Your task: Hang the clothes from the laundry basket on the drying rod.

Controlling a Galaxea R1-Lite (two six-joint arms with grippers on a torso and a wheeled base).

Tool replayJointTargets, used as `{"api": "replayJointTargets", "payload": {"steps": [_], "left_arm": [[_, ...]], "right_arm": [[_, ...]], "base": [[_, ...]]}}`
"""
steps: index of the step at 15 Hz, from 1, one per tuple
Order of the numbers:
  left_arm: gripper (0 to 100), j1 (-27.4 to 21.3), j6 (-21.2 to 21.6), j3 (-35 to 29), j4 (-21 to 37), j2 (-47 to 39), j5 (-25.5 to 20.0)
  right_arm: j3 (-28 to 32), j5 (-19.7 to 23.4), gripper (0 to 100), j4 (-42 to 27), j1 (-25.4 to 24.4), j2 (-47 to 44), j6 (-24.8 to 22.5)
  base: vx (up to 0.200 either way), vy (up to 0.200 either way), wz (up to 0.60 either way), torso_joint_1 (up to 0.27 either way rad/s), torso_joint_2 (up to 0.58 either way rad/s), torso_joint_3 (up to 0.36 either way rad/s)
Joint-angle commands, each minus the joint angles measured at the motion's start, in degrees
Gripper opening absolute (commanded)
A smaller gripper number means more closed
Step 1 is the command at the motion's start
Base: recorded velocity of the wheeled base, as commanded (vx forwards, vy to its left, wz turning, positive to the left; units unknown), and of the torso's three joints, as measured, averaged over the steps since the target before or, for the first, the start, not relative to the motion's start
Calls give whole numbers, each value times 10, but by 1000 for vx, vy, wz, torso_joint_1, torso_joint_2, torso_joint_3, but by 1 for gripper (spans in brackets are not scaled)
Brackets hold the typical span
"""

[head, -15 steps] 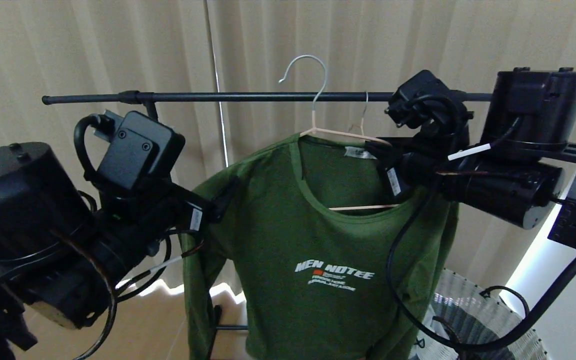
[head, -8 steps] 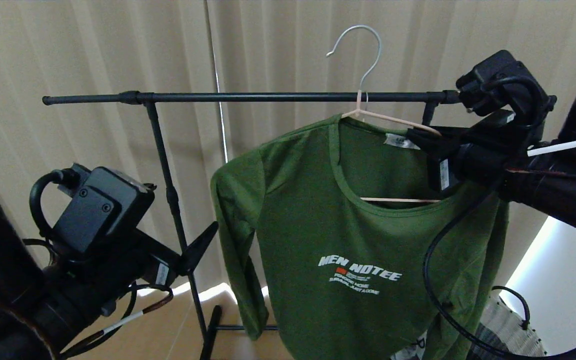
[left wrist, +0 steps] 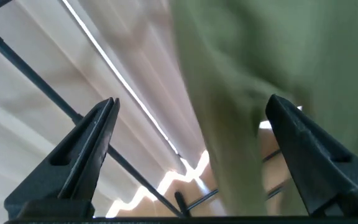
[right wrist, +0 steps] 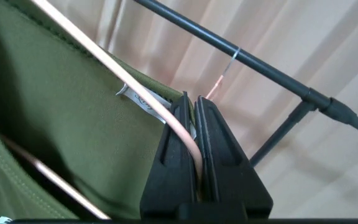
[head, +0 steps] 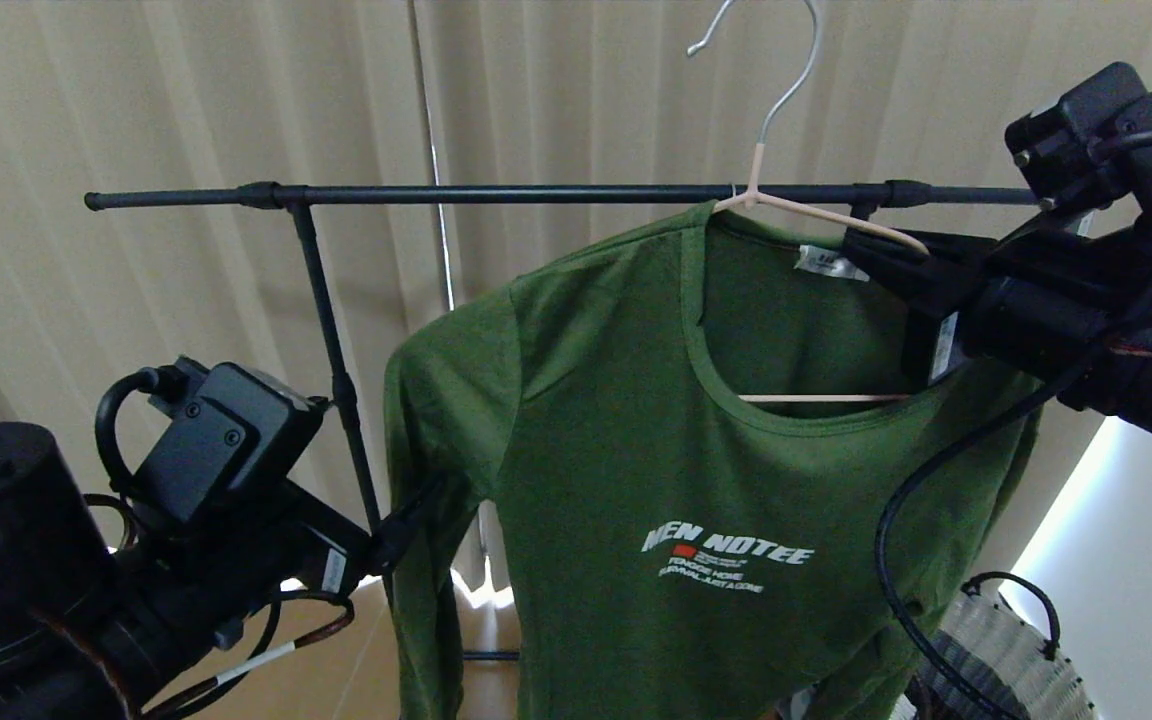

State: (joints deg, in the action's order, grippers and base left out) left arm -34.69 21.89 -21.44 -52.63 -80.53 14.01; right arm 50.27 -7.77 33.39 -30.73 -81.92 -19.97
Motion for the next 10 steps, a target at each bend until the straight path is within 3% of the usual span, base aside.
{"api": "replayJointTargets", "payload": {"steps": [1,4,10], "left_arm": [[0,9,1,-9,0,-20,1],[0,12,0,-17,0,-24,2],[0,150,6,17,0,-10,1]], "right_arm": [[-2,0,0,0,0,11,-1],[-1,-1,0,-1,0,11,-1],[7,-7,0,-8,30,6,-3]], "base": [[0,0,0,0,0,0],[0,0,0,0,0,0],[0,0,0,0,0,0]]}}
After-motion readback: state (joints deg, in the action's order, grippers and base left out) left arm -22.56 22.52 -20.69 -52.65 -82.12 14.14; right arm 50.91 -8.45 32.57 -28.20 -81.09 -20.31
